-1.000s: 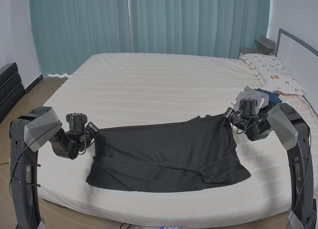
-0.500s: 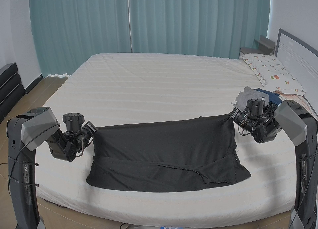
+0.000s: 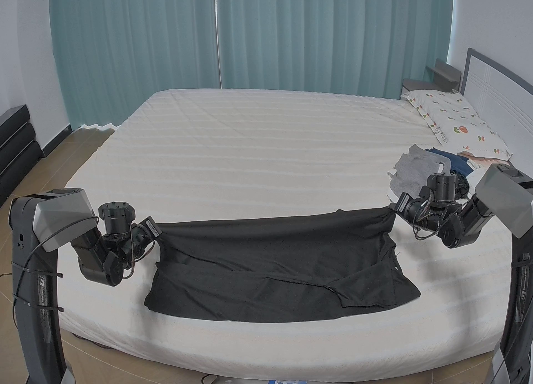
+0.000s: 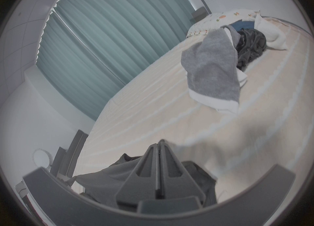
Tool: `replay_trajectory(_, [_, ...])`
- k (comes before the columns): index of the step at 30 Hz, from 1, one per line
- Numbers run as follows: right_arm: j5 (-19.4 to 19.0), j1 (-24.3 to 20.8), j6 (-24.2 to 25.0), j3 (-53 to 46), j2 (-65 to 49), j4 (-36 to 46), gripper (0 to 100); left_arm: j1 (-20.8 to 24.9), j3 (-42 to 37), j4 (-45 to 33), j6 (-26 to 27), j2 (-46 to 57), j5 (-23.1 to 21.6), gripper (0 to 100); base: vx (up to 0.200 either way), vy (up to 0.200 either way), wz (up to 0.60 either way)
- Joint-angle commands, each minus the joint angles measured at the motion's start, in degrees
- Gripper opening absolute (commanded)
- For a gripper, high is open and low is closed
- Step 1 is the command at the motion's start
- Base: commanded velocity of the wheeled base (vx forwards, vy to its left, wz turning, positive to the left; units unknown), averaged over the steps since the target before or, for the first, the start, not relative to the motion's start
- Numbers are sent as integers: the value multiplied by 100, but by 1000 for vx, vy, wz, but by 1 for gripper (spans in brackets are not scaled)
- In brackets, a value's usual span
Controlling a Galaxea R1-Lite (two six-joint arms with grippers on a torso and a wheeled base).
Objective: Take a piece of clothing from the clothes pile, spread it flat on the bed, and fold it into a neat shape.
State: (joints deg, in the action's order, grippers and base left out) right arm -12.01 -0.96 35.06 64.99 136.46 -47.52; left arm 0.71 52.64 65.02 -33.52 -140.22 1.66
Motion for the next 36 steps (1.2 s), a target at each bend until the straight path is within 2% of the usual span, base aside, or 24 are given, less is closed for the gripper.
replay_trajectory(1, [-223,105,-96,-619,-445,15,0,-9,-298,98,197,21,-43,0,0,0,0])
replay_trajectory(7, [-346,184,-333,-1278,-594,-3,0,-9,-500,107,461,29,-69,0,0,0,0])
replay_trajectory(14, [-381,167,-746,-1902,-638,-3,0,-18,-1195,318,1164,179,-755,0,0,0,0])
replay_trajectory(17, [-381,149,-825,-1981,-630,-3,0,-18,-1256,327,1322,170,-755,0,0,0,0])
replay_trajectory(18, [-355,123,-975,-2139,-577,-3,0,-18,-1414,318,1735,117,-763,0,0,0,0])
replay_trajectory(20, [-337,96,-1010,-2227,-524,-3,0,-18,-1502,309,1911,73,-763,0,0,0,0])
replay_trajectory(28, [-337,96,-1063,-2350,-366,-3,0,-18,-1581,265,2166,12,-763,0,0,0,0])
replay_trajectory(36, [-355,79,-1063,-2438,-296,-3,0,-9,-1599,265,2201,-23,-763,0,0,0,0])
